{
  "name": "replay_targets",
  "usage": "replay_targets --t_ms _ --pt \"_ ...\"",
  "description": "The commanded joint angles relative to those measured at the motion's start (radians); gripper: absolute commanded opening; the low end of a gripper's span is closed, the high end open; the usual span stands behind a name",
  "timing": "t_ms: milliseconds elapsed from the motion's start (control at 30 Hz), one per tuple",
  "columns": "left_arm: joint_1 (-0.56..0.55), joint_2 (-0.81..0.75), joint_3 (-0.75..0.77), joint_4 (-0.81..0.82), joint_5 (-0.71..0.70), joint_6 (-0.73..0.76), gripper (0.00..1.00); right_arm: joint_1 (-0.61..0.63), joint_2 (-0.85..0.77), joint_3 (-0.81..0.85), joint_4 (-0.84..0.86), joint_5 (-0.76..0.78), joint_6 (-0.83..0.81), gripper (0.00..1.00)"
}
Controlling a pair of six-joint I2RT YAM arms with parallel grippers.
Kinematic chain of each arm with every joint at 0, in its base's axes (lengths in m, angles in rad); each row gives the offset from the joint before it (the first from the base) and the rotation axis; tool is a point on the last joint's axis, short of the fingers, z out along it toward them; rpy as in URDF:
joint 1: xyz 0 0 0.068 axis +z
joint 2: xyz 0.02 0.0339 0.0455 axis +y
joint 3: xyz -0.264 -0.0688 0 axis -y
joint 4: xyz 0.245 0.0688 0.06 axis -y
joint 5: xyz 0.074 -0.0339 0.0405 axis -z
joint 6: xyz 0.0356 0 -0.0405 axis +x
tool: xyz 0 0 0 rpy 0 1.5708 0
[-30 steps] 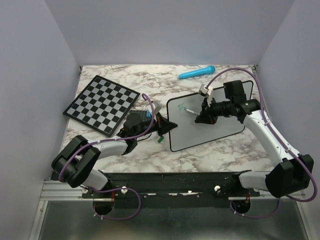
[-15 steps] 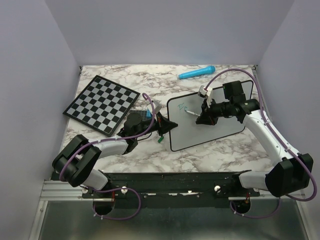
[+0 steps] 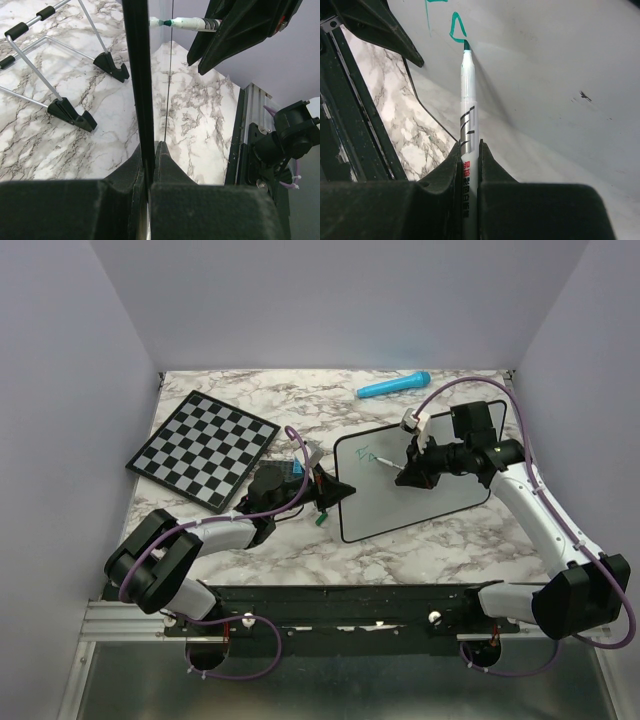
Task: Write a sentence on the whiteboard
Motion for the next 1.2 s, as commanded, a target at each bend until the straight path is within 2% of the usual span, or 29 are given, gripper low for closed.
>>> replay_targets --t_ms 0,233,900,1167 --pt "-0.006 0.019 0.009 -0.055 -0.033 0.106 0.0 -0.008 -0.003 0.027 0.03 0.024 0.015 0.0" --pt "-0.006 0.018 0.008 -0.054 -0.033 0.106 0.0 -0.008 0.0 0.009 0.021 0.002 0.0 0.0" --pt "-0.006 0.022 0.011 -0.057 -0.031 0.109 0.0 -0.019 -0.015 -0.015 -0.011 0.068 -0.01 0.0" --pt "-0.006 0.03 0.016 -0.057 -0.03 0.109 0.0 -0.038 -0.058 0.03 -0.033 -0.056 -0.045 0.0"
